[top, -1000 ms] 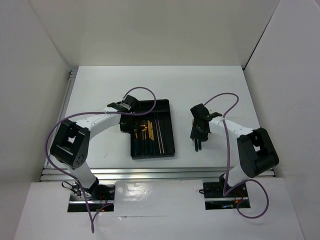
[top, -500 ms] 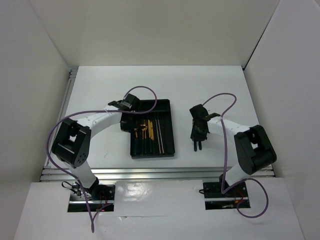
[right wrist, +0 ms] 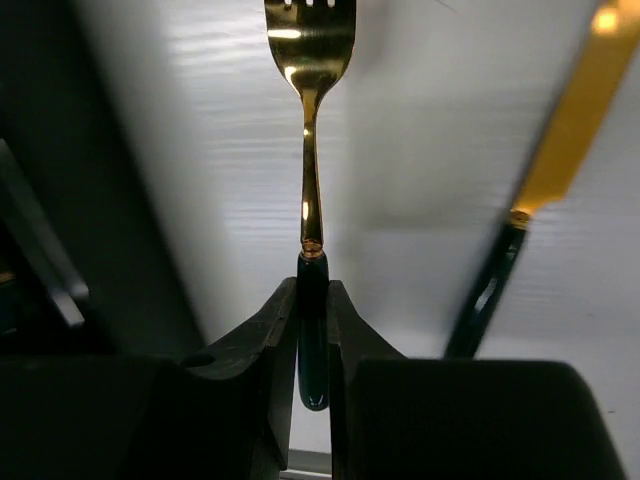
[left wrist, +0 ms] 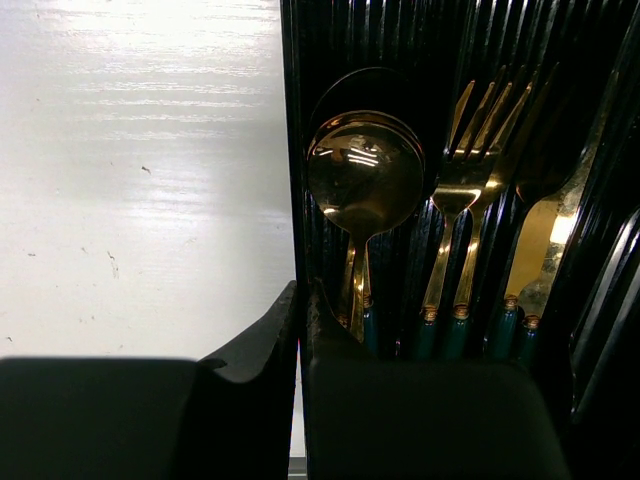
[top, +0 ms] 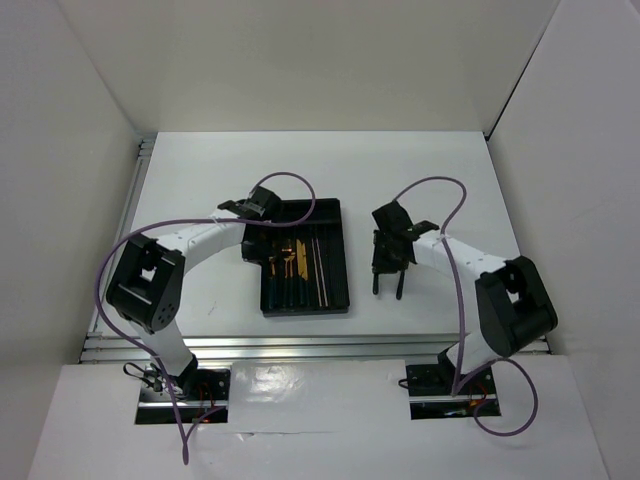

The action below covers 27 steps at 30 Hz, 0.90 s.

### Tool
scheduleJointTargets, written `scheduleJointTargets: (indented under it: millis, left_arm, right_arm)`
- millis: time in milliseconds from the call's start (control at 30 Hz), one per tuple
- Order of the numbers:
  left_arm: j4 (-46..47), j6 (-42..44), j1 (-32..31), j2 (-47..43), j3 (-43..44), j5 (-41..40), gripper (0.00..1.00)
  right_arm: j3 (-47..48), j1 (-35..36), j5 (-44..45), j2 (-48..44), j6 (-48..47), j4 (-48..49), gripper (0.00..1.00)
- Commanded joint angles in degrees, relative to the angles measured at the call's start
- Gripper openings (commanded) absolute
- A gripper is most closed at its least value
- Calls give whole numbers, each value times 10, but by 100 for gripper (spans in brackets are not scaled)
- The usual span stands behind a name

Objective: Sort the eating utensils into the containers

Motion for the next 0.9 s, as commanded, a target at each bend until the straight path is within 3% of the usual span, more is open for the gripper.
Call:
scheduleJointTargets:
  millis: [0,233,667,867]
  left_arm:
    - [18,9,-3,2,32,9,0]
    - [23,9,-3,2,32,14,0]
    - [23,9,-3,2,21,25,0]
    - [29,9,-3,-4,21,25,0]
  right_arm:
    - [79,43,-17,-68,-16,5,0]
    - [178,123,-12,-67,-16,-28,0]
    - [188,263,-1,54,134,65,0]
    - [202,274,-21,101,159,88,0]
